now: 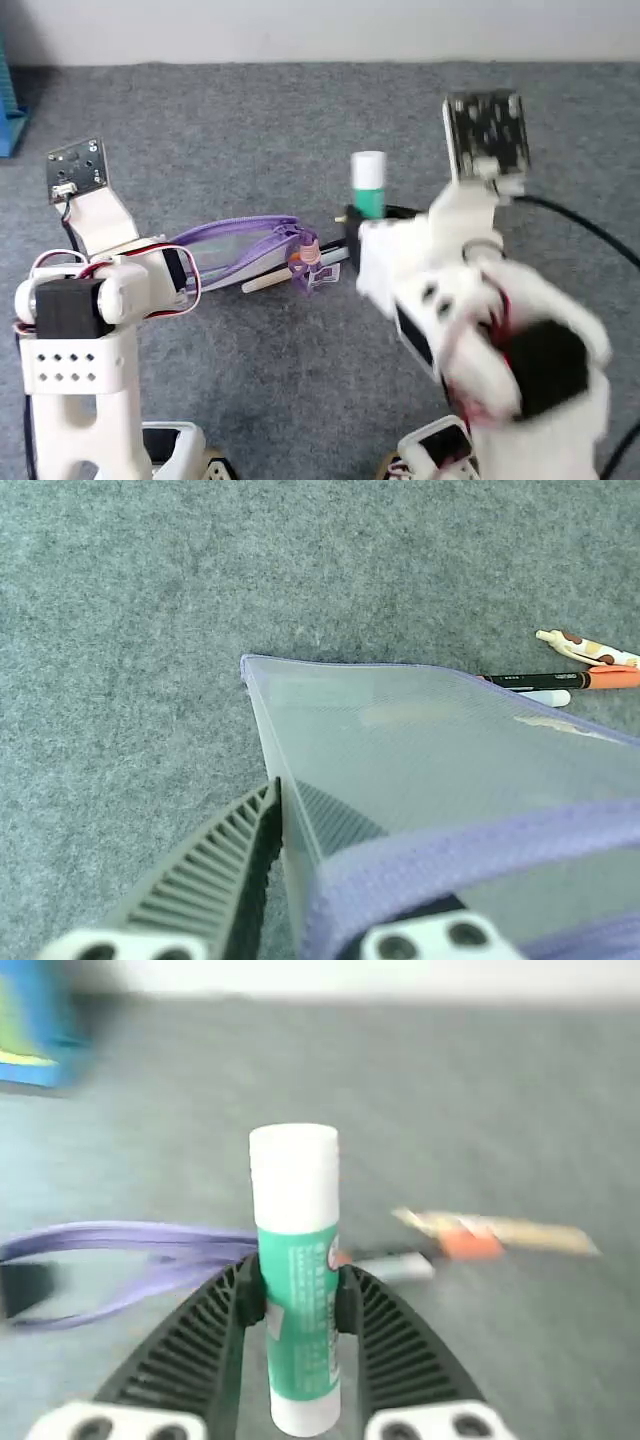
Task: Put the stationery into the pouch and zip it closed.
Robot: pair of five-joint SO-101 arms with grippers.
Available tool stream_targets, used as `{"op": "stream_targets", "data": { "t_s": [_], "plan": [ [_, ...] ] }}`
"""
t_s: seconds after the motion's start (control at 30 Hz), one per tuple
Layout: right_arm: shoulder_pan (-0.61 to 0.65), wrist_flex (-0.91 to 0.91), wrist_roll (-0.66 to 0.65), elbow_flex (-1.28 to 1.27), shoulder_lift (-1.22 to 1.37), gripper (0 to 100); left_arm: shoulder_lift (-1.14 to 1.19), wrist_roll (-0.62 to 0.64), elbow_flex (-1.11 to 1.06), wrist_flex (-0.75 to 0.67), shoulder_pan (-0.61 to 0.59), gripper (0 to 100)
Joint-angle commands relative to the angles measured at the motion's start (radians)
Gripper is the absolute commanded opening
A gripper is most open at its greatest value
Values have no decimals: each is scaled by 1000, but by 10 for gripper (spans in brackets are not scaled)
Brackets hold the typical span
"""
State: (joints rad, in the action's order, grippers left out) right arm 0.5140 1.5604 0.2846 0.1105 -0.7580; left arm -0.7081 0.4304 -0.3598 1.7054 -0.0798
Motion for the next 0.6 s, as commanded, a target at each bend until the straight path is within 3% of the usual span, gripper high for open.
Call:
{"op": "stream_targets", "data": {
  "t_s": [0.0, 0.13, 0.23, 0.33, 0.57],
  "plan": [
    [104, -102, -31, -66, -117, 8, 48, 9, 2, -18, -6, 12],
    [163, -219, -155, -276, -308, 8, 48, 9, 2, -18, -6, 12],
    [168, -424, -218, -468, -449, 8, 48, 9, 2, -18, -6, 12],
    [174, -656, -219, -621, -506, 8, 48, 9, 2, -18, -6, 12],
    [303, -997, -204, -750, -421, 8, 48, 9, 2, -17, -8, 12]
  ]
}}
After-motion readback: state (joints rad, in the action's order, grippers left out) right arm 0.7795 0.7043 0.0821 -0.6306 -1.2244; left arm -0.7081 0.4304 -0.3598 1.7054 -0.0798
